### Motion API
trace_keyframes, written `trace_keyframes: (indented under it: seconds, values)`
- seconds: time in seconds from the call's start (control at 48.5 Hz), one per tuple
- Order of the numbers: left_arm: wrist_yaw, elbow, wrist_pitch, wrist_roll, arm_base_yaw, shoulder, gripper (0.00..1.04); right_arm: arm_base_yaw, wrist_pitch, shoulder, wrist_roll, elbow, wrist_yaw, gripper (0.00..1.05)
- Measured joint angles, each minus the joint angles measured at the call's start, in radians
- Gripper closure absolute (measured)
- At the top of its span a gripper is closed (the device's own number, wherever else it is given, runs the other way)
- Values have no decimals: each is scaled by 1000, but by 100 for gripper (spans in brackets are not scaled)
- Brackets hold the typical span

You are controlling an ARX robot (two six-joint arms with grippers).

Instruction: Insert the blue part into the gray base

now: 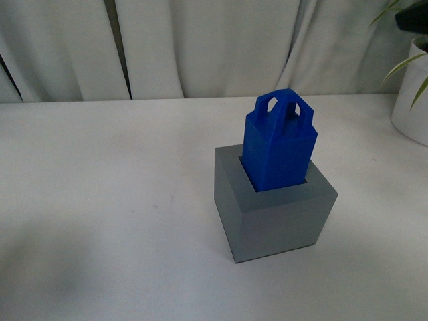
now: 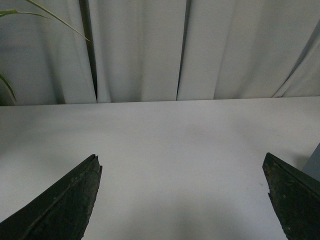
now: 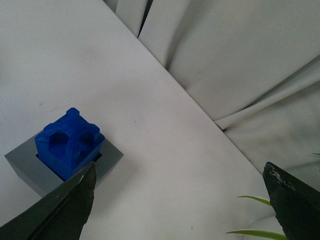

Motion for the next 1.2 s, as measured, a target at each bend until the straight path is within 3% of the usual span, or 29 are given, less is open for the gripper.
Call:
trace_keyframes:
  seconds: [0.103, 0.144, 0.186, 0.227, 0.309, 0.351, 0.433, 0.701, 0.866, 1.196]
  values:
    - [-1, 0, 0, 0, 0, 0, 6, 0, 1, 2, 10, -4, 1, 7]
    - [0, 0, 0, 0, 0, 0, 6, 15, 68, -7, 64, -30, 77, 10]
    - [-1, 0, 0, 0, 0, 0, 6, 39, 246, -30, 167, -106, 267, 17]
    - [0, 0, 0, 0, 0, 0, 6, 47, 372, -46, 240, -166, 381, 22]
    - [-2, 0, 0, 0, 0, 0, 6, 41, 589, -89, 441, -292, 573, 35]
    - [-2, 0, 0, 0, 0, 0, 6, 23, 676, -121, 554, -359, 619, 44]
    - [-1, 0, 0, 0, 0, 0, 6, 2, 735, -188, 649, -459, 608, 62]
    - [-1, 0, 0, 0, 0, 0, 6, -39, 764, -313, 700, -631, 558, 104]
    - [-1, 0, 0, 0, 0, 0, 6, -122, 752, -420, 707, -723, 479, 103]
    - [-1, 0, 0, 0, 0, 0, 6, -129, 675, -580, 708, -808, 474, 103]
